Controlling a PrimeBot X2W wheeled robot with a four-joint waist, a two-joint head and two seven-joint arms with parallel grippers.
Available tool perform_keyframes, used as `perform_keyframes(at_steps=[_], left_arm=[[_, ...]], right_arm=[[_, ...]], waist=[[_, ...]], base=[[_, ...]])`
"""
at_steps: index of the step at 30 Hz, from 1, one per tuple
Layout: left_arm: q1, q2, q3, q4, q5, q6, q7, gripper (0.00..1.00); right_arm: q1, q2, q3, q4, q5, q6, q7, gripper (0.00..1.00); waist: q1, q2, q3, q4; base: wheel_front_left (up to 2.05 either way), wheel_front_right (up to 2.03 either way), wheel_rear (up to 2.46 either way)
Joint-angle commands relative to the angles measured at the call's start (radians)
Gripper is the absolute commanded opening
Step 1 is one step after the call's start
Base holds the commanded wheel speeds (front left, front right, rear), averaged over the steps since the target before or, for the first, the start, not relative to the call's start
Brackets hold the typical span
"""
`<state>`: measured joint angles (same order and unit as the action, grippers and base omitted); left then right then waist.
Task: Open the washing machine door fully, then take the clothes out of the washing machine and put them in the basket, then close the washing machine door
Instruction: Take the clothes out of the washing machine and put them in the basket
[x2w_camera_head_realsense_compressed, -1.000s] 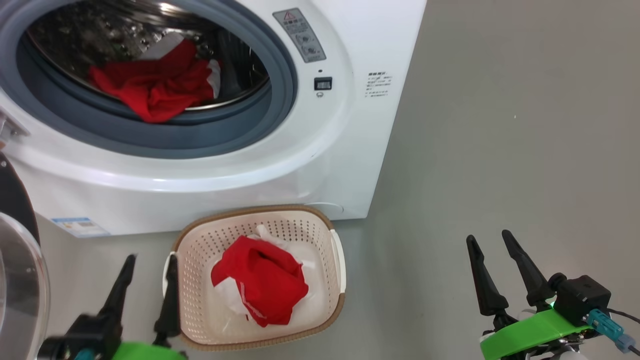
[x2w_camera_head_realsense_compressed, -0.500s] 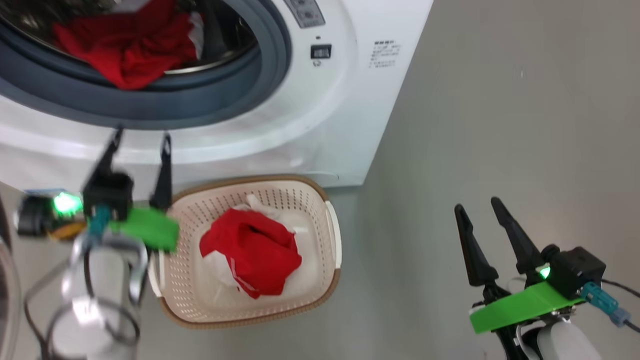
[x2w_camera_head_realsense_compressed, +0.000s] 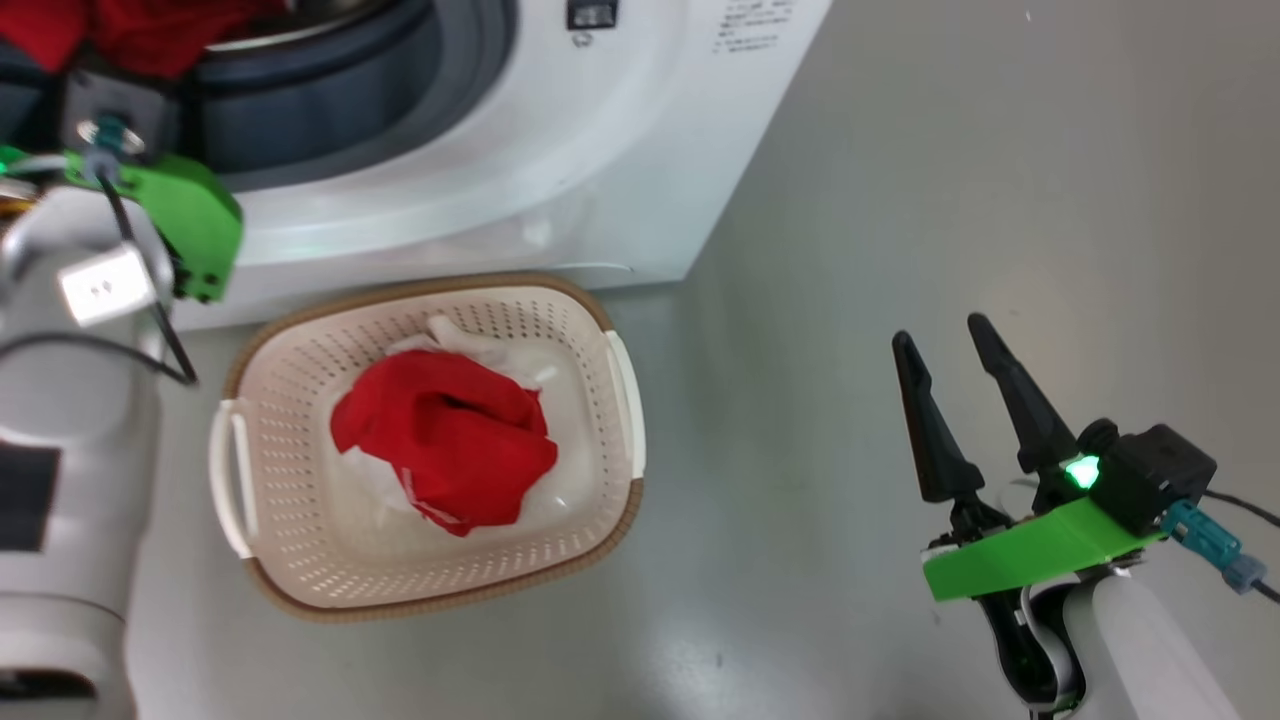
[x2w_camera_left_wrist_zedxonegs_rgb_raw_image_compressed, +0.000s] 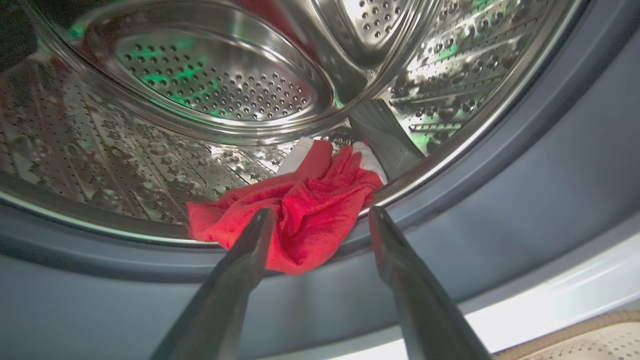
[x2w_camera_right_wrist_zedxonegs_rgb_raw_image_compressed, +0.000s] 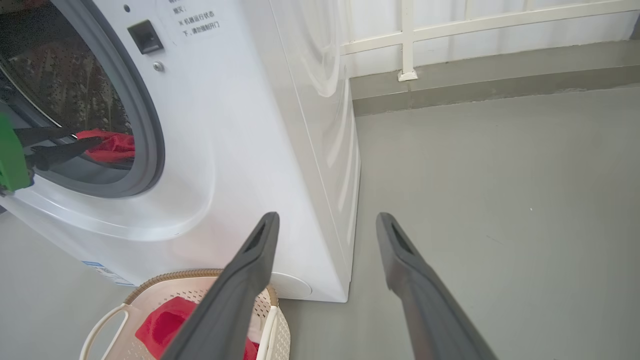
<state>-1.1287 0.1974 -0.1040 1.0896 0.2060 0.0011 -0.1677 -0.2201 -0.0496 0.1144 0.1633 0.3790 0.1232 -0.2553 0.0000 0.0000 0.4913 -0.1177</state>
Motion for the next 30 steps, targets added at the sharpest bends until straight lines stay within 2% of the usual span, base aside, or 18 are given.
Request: perform_keyframes(at_steps=[1, 11, 20, 21, 22, 23, 24, 25, 30], left_arm=[[-0.051, 0.061, 0.006, 0.024, 0.016, 0.013, 0.015, 1.00], [-0.180, 0.111, -0.060, 0.158, 0.068, 0.010, 0.085, 1.00], [-0.223, 0.140, -0.083, 0.190, 0.071, 0.044, 0.153, 1.00], [-0.224, 0.141, -0.085, 0.191, 0.070, 0.045, 0.154, 0.71], [-0.225, 0.141, -0.085, 0.192, 0.067, 0.047, 0.154, 0.47], [-0.226, 0.140, -0.087, 0.193, 0.065, 0.047, 0.153, 0.35], [-0.226, 0.139, -0.088, 0.193, 0.064, 0.048, 0.153, 0.04], [-0.226, 0.138, -0.089, 0.194, 0.061, 0.050, 0.151, 0.00], [-0.221, 0.128, -0.079, 0.196, 0.032, 0.052, 0.116, 0.00]], right_arm=[[-0.016, -0.001, 0.027, -0.026, 0.018, 0.008, -0.006, 1.00], [-0.041, -0.001, 0.035, -0.035, 0.028, 0.008, -0.006, 1.00], [-0.056, -0.001, 0.041, -0.039, 0.032, 0.008, -0.006, 1.00], [-0.056, -0.001, 0.041, -0.040, 0.033, 0.008, -0.006, 1.00], [-0.056, -0.001, 0.041, -0.040, 0.033, 0.008, -0.006, 1.00], [-0.055, -0.001, 0.041, -0.040, 0.033, 0.008, -0.006, 1.00], [-0.054, -0.001, 0.041, -0.040, 0.033, 0.008, -0.006, 1.00], [-0.054, -0.001, 0.041, -0.040, 0.032, 0.008, -0.006, 1.00], [-0.052, -0.001, 0.040, -0.036, 0.030, 0.008, -0.006, 1.00]], waist=[[0.0000, 0.0000, 0.044, -0.037], [0.0000, 0.0000, 0.093, -0.069], [0.0000, 0.0000, 0.106, -0.080], [0.0000, 0.0000, 0.106, -0.079], [0.0000, 0.0000, 0.105, -0.079], [0.0000, 0.0000, 0.104, -0.077], [0.0000, 0.0000, 0.103, -0.076], [0.0000, 0.0000, 0.102, -0.075], [0.0000, 0.0000, 0.094, -0.068]], base=[[0.00, 0.00, 0.00], [0.00, 0.00, 0.00], [0.00, 0.00, 0.00], [0.00, 0.00, 0.00], [0.00, 0.00, 0.00], [0.00, 0.00, 0.00], [0.00, 0.00, 0.00], [0.00, 0.00, 0.00], [0.00, 0.00, 0.00]])
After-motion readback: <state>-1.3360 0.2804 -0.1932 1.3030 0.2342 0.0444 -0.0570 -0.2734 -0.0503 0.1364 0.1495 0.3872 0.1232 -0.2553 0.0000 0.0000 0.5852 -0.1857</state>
